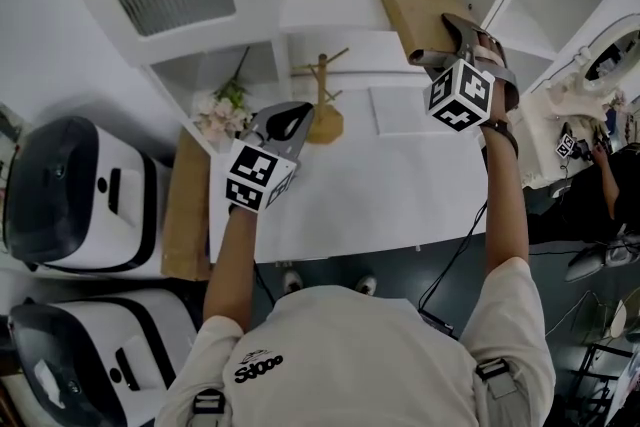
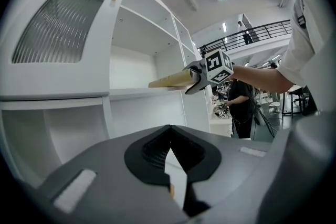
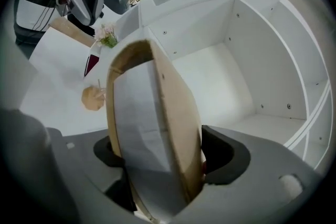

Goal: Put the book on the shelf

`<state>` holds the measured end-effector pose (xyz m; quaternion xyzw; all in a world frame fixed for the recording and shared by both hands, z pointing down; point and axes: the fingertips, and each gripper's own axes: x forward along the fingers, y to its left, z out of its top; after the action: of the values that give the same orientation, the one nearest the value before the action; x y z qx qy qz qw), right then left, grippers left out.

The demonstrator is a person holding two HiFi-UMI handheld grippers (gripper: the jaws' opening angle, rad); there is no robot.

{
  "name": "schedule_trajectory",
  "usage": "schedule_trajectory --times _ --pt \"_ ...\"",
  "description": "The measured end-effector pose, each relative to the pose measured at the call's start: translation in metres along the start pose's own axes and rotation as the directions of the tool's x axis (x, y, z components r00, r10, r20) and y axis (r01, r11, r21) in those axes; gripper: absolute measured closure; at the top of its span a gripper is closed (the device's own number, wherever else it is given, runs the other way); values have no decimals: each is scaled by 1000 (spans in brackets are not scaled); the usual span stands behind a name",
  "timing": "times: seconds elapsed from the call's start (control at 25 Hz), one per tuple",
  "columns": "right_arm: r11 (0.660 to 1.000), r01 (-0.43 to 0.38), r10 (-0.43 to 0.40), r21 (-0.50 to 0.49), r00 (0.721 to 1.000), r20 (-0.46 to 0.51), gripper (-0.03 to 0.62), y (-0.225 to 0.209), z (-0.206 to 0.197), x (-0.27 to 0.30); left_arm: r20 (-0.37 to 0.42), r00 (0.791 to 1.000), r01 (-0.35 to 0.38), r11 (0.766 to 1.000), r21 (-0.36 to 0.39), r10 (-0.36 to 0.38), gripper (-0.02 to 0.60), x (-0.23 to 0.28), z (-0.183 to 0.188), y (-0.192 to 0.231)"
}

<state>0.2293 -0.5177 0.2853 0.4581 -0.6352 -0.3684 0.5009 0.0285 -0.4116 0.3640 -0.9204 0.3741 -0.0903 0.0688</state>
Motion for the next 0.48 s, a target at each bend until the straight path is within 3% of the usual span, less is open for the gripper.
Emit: schedule_trajectory --times 0.48 --pt "997 -73 73 0 996 -56 181 -16 -10 45 -30 999 24 1000 -12 -25 561 -1 -16 4"
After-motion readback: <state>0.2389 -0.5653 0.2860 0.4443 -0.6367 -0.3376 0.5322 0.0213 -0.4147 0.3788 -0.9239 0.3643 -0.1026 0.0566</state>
